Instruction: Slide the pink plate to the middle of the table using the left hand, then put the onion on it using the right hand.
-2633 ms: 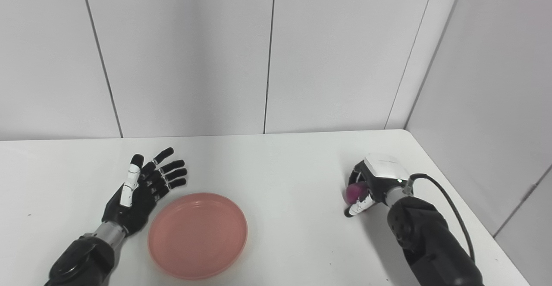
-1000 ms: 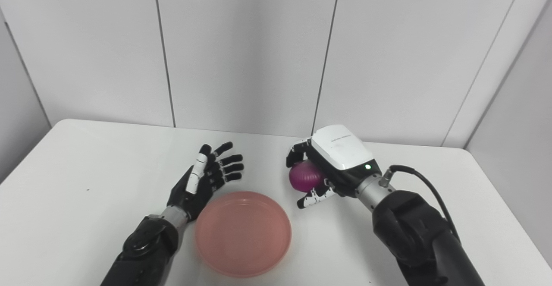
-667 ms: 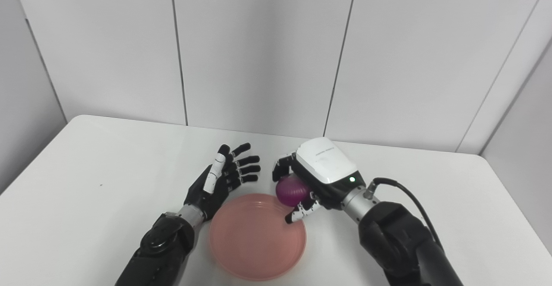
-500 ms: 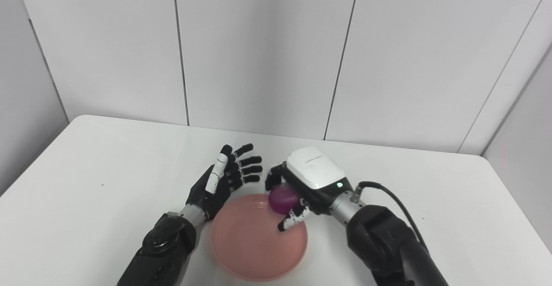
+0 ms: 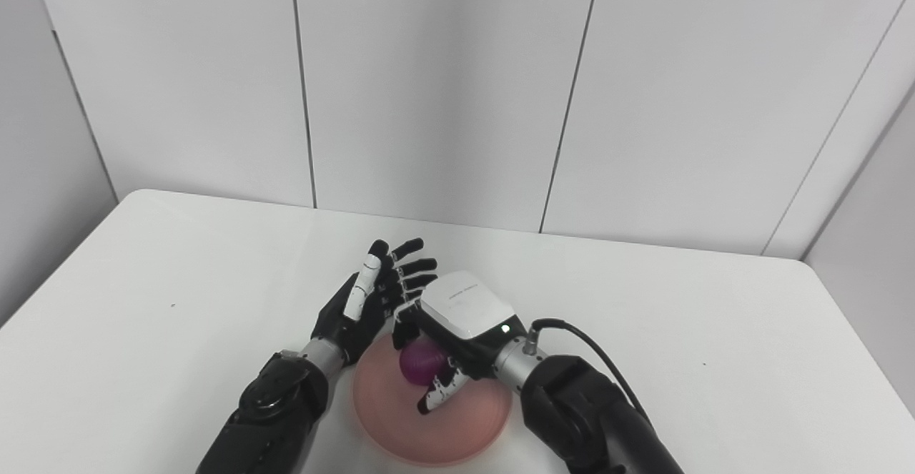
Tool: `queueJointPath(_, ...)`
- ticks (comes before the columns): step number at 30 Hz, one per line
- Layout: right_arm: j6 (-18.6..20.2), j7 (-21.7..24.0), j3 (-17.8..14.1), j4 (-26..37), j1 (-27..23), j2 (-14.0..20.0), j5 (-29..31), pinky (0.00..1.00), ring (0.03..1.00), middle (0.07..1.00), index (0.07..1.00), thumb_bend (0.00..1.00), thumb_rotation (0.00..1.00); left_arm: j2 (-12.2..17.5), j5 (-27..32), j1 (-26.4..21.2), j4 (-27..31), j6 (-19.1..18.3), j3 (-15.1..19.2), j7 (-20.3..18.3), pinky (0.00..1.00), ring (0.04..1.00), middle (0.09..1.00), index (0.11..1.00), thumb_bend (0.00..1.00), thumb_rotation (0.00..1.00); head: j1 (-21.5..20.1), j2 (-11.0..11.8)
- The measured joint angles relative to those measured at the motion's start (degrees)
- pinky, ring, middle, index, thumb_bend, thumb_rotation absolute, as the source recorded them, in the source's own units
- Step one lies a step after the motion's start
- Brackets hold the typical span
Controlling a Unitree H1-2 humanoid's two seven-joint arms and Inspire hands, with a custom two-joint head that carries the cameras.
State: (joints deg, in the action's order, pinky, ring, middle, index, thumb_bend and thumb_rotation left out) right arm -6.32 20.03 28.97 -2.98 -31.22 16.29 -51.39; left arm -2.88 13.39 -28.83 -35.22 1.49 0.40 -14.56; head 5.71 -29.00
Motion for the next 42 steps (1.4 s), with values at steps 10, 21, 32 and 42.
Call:
queueJointPath(10,-0.42,-0.62,0.02,-0.69,0.9,-0.24,1.5,0.29,0.359,0.413,0.521,0.52,0.0,0.0,-0.07,0.0,0.0,0.0,0.04,0.01,0.73,0.764,0.779,0.843,0.81,0.89,-0.44,-0.09)
queueJointPath(21,-0.37,2.65,-0.41,0.76,0.9,0.35,1.61,0.4,0.512,0.605,0.639,0.92,0.58,0.03,-0.06,0.0,0.0,0.0,0.01,-0.02,0.71,0.747,0.77,0.842,0.78,0.9,-1.05,0.09)
queueJointPath(32,0.06,5.75,-2.17,2.54,0.9,0.31,1.63,0.54,0.657,0.708,0.708,1.0,0.77,0.22,-0.25,0.04,0.15,0.0,-0.52,-0.01,0.73,0.742,0.764,0.844,0.77,0.92,-1.32,0.0)
queueJointPath(42,0.06,6.2,-3.27,4.75,1.03,0.37,1.69,0.52,0.656,0.715,0.721,1.0,0.87,0.26,-0.21,0.3,0.51,-0.02,-0.48,-0.01,0.71,0.741,0.759,0.839,0.75,0.9,-2.02,-0.18)
